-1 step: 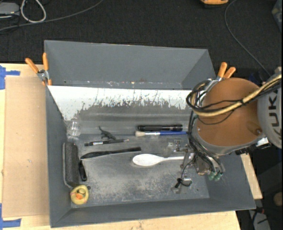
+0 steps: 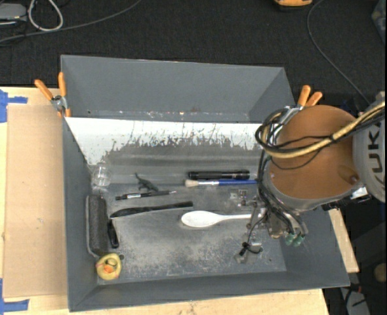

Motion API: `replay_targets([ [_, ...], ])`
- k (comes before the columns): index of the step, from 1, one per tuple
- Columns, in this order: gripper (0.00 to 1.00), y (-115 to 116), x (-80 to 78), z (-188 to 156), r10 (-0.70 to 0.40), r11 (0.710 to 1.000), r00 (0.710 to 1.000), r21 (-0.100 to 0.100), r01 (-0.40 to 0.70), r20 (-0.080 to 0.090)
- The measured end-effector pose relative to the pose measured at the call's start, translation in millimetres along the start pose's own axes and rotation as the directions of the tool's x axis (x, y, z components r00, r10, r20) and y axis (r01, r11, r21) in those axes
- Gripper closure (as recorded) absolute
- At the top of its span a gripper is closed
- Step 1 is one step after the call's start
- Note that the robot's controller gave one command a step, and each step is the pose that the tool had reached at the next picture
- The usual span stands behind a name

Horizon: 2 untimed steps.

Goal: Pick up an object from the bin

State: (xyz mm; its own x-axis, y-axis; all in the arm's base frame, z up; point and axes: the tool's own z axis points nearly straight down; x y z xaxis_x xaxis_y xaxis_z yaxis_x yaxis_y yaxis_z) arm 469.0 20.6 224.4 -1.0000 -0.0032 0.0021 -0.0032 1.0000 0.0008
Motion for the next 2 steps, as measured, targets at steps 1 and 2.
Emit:
replay_targets([
  [1,0.0,-37,-57.3,105,-0.003,1.0,1.0,0.0,0.003,0.003],
  [2,0.0,-60,-79.2,156,0.085,0.996,0.996,-0.002,-0.085,0.008],
])
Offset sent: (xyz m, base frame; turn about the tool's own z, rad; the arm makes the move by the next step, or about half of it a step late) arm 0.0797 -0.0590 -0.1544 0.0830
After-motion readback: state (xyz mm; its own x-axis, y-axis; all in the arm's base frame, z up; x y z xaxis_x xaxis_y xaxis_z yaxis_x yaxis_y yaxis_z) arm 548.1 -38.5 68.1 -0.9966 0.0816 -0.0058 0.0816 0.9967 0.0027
